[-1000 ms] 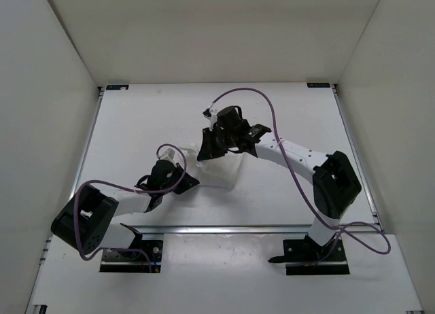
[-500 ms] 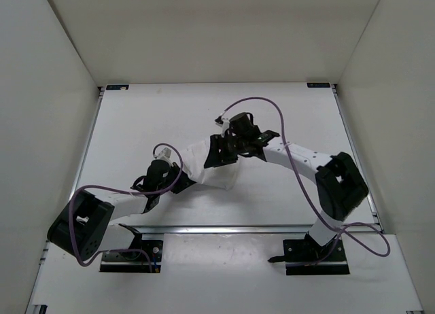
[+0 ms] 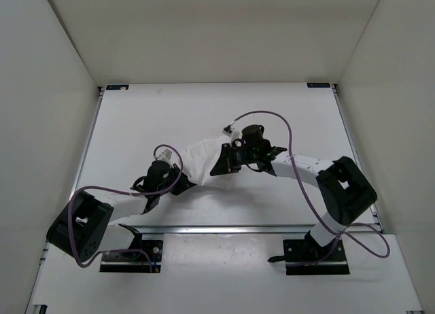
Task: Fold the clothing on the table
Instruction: Fold the skirt
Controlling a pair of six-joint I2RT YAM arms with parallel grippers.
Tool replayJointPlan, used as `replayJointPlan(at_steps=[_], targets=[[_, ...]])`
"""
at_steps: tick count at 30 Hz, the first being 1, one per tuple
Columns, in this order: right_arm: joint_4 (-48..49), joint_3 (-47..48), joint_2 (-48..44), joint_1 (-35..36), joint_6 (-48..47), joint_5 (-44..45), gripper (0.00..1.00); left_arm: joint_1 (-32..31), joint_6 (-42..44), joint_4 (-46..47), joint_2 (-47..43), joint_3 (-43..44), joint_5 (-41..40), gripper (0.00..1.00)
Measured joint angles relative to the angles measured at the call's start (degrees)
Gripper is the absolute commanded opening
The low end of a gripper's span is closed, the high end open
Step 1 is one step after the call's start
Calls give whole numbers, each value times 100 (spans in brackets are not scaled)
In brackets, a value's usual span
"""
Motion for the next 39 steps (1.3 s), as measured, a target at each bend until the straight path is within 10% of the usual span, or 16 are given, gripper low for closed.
replayJointPlan(at_steps=[12,20,33,39], targets=[[555,529,2175,-503,782,-173,0,7,31,-472,-1185,-442,109,0],[122,1191,2328,-466,673,-22,0,166,155,-1335,-2365,-452,358,75],[295,748,608,-315,404,-306,0,920,162,-3178,-4463,39,820,53],[380,564,686,109,361,-258,0,863,562,-3987,-4428,1119,841,59]])
